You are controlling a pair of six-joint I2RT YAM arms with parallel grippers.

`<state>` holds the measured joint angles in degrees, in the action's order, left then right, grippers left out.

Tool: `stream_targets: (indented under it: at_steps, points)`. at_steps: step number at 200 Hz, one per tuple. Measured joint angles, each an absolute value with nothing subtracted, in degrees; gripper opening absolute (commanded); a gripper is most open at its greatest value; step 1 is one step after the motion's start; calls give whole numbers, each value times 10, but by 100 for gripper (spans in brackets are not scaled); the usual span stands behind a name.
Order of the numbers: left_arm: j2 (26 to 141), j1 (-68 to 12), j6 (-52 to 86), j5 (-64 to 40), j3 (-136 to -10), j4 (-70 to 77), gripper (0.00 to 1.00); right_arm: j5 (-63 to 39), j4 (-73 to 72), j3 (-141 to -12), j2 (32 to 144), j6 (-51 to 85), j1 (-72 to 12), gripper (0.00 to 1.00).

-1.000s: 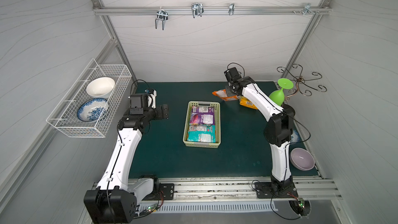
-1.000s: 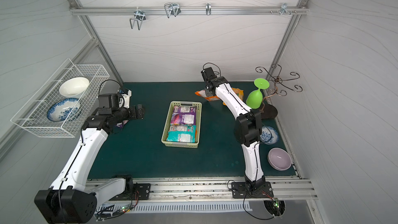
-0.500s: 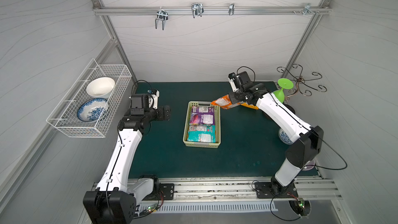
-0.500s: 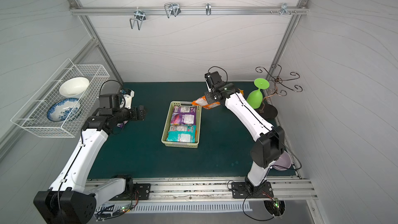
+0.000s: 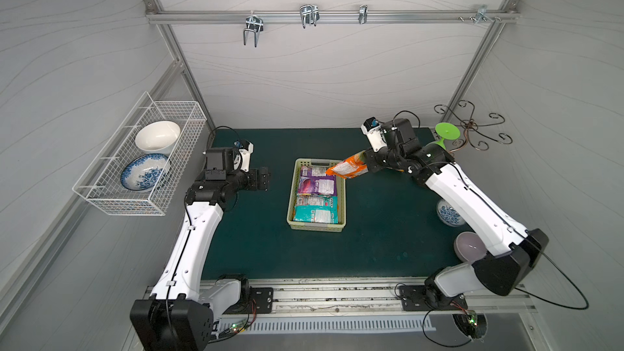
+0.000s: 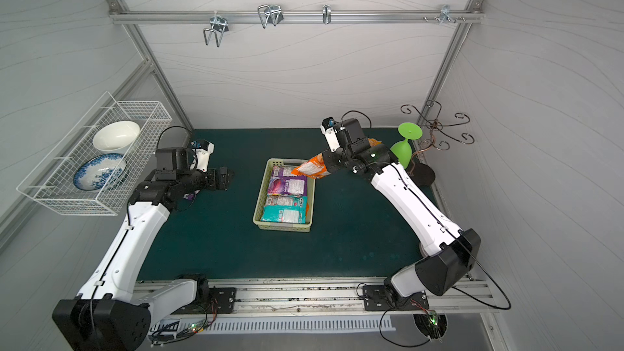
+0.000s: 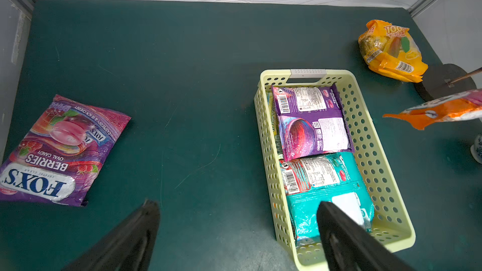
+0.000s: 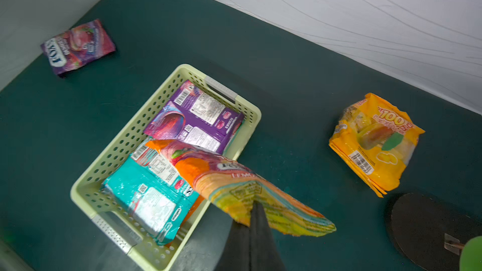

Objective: Put the candies in the basket
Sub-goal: Place the candy in the basket.

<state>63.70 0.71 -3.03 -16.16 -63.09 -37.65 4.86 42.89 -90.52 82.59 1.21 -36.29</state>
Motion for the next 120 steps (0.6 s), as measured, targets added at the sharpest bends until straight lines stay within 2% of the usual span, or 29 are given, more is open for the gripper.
stream_targets:
  at_steps: [60,120]
  points:
    - [637,10,-53,-197,-633,-392,98,11,425,-887,810,83,-426,0]
    - [644,-34,-205,-357,-686,-510,98,-1,413,-875,809,138,-463,0]
